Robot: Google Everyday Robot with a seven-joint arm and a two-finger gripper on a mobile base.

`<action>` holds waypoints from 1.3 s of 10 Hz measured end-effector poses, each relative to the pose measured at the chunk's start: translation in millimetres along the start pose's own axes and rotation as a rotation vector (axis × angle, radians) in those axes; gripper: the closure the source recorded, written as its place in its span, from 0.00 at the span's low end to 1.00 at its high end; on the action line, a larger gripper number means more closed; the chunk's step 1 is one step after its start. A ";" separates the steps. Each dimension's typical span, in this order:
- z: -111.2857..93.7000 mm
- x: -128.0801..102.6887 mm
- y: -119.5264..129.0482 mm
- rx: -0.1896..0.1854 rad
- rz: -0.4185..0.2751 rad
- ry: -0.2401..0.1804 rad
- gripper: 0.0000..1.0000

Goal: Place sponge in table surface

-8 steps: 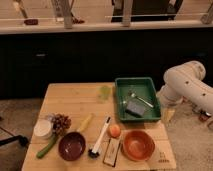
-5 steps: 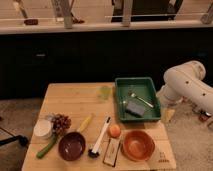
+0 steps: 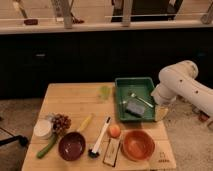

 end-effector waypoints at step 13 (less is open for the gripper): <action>35.9 -34.7 -25.4 -0.004 0.004 -0.069 0.20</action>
